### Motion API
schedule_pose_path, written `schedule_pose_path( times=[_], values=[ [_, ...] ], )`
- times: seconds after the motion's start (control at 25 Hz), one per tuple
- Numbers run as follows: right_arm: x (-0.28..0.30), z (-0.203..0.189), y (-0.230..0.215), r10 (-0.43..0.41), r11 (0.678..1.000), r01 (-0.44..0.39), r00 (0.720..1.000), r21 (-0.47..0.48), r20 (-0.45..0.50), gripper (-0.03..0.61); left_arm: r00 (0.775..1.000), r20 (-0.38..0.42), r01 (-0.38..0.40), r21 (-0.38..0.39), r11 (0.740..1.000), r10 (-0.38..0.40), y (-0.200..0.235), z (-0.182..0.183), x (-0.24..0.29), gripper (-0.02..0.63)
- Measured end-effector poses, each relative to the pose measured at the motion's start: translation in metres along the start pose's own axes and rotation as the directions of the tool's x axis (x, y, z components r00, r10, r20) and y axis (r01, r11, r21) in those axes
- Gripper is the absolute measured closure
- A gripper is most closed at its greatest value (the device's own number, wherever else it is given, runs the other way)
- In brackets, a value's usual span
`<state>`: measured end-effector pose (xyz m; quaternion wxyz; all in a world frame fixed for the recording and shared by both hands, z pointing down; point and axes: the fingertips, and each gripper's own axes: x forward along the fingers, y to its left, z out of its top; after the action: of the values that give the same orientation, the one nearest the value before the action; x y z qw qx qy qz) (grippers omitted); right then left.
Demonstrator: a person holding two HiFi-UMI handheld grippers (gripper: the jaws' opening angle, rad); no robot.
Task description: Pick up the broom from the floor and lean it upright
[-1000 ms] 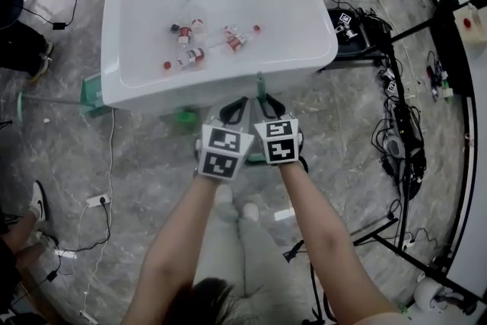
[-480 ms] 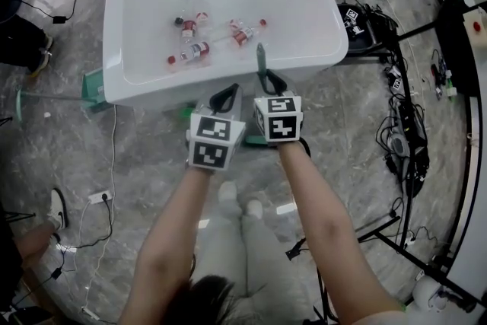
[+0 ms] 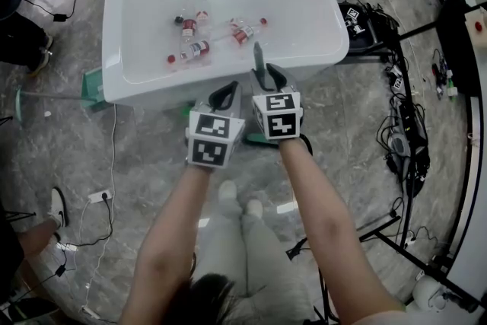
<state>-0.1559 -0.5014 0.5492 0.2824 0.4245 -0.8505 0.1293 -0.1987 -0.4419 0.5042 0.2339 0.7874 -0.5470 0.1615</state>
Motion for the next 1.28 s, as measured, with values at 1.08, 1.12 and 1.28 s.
schedule_pose_path(
  times=[1.08, 1.12, 1.28],
  values=[
    [-0.23, 0.097, 0.039, 0.238, 0.97, -0.227, 0.956, -0.084, 0.17, 0.156, 0.971, 0.233, 0.023, 0.112, 0.993, -0.049, -0.095, 0.132, -0.147, 0.614],
    [-0.246, 0.105, 0.042, 0.241, 0.969, -0.227, 0.951, -0.095, 0.194, 0.219, 0.967, 0.245, 0.029, 0.135, 0.99, -0.062, -0.103, 0.138, -0.157, 0.614],
    [-0.297, 0.131, 0.049, 0.273, 0.962, -0.261, 0.923, -0.081, 0.27, 0.362, 0.955, 0.252, 0.102, 0.208, 0.973, -0.154, -0.135, 0.155, -0.186, 0.614]
  ],
)
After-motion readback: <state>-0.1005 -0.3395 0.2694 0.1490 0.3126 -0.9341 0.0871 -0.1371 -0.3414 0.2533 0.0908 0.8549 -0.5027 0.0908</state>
